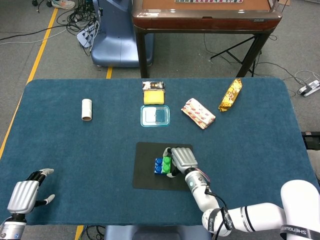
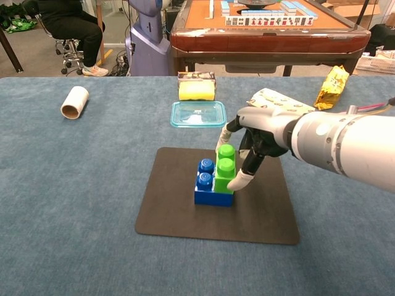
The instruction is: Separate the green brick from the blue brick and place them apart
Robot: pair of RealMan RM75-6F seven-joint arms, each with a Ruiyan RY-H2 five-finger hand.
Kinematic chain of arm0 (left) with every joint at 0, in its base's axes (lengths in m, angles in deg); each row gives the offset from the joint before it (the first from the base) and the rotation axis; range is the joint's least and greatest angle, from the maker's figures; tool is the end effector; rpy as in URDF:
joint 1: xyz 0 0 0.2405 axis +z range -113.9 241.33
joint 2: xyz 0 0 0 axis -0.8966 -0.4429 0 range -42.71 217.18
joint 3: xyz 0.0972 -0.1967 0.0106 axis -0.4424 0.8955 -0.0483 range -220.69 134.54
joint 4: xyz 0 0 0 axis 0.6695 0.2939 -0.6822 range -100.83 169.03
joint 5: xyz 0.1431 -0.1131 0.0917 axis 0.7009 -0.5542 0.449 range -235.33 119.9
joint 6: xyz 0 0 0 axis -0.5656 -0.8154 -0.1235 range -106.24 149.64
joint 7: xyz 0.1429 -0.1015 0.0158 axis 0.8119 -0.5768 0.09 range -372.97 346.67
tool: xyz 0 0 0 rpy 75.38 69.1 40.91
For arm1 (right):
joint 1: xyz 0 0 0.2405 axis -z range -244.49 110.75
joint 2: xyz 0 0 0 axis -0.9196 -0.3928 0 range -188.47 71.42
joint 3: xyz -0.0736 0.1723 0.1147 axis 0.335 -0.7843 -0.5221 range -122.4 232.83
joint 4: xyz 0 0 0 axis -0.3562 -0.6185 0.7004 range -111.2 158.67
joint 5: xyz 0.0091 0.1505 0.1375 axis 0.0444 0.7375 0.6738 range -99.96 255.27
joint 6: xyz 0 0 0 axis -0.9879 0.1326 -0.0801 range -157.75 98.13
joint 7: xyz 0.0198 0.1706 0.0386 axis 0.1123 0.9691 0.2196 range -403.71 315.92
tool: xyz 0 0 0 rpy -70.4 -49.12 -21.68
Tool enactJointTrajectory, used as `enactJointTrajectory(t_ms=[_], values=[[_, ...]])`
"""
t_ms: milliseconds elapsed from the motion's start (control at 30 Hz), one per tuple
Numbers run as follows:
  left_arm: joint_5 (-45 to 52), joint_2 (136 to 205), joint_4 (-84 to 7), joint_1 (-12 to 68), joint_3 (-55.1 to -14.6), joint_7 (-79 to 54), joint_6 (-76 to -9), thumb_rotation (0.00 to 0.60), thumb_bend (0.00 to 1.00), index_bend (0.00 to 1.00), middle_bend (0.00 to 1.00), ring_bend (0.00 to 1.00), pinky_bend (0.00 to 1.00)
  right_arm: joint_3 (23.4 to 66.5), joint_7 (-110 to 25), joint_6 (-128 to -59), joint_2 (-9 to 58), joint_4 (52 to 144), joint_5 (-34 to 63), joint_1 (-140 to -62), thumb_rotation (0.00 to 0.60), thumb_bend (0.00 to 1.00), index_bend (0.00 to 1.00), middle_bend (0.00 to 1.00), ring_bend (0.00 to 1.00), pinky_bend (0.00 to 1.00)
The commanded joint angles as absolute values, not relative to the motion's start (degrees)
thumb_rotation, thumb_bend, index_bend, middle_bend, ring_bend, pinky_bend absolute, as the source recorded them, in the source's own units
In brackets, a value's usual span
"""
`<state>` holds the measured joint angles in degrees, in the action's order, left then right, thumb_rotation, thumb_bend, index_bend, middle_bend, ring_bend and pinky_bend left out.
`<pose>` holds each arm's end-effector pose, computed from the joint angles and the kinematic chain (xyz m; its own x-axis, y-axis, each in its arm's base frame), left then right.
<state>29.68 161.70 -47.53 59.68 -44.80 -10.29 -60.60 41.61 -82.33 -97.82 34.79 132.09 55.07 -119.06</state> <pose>-0.2999 0.1890 0.0894 0.4504 0.1338 0.8827 0.8922 -0.0300 -0.4507 -0.0555 -0.2873 -0.0556 0.2131 -0.5531 0.8054 -0.9769 -0.1063 0.1855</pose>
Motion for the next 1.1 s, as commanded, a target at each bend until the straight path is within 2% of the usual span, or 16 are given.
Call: enactJointTrajectory(t_ms=[33, 200, 400, 633, 933, 1100], values=[[29.66, 161.91, -47.31, 59.72, -44.84, -10.23, -60.59, 0.6, 0.1, 0.3, 0.27, 0.28, 0.59, 41.71, -82.11, -97.86, 35.1, 131.73, 54.92, -119.12, 0.6, 0.0, 0.41, 1.0, 1.0, 1.0], [29.65, 162.21, -47.0, 59.77, -44.95, -10.33, -60.46, 0.6, 0.1, 0.3, 0.27, 0.28, 0.59, 41.91, -81.21, -97.83, 35.34, 131.39, 54.08, -118.81, 0.6, 0.02, 0.43, 1.0, 1.0, 1.0], [29.81, 162.31, -46.99, 59.71, -44.91, -10.41, -60.52, 0.6, 0.1, 0.3, 0.27, 0.28, 0.59, 42.23, -79.7, -97.92, 34.99, 131.41, 52.52, -117.93, 0.6, 0.23, 0.48, 1.0, 1.0, 1.0], [30.83, 161.93, -48.74, 59.18, -44.7, -10.22, -60.92, 0.6, 0.1, 0.3, 0.28, 0.29, 0.59, 41.44, -76.26, -97.51, 32.64, 133.46, 49.44, -116.25, 0.6, 0.34, 0.52, 1.0, 1.0, 1.0], [32.33, 160.09, -55.98, 55.98, -42.52, -9.74, -59.93, 0.6, 0.1, 0.27, 0.29, 0.39, 0.62, 39.71, -73.23, -98.39, 26.14, 138.52, 45.74, -114.11, 0.6, 0.37, 0.54, 1.0, 1.0, 1.0], [32.79, 158.86, -62.67, 52.7, -40.26, -8.99, -57.83, 0.6, 0.1, 0.27, 0.34, 0.46, 0.69, 37.75, -71.92, -99.19, 21.77, 142.01, 44.41, -113.33, 0.6, 0.37, 0.55, 1.0, 1.0, 1.0]])
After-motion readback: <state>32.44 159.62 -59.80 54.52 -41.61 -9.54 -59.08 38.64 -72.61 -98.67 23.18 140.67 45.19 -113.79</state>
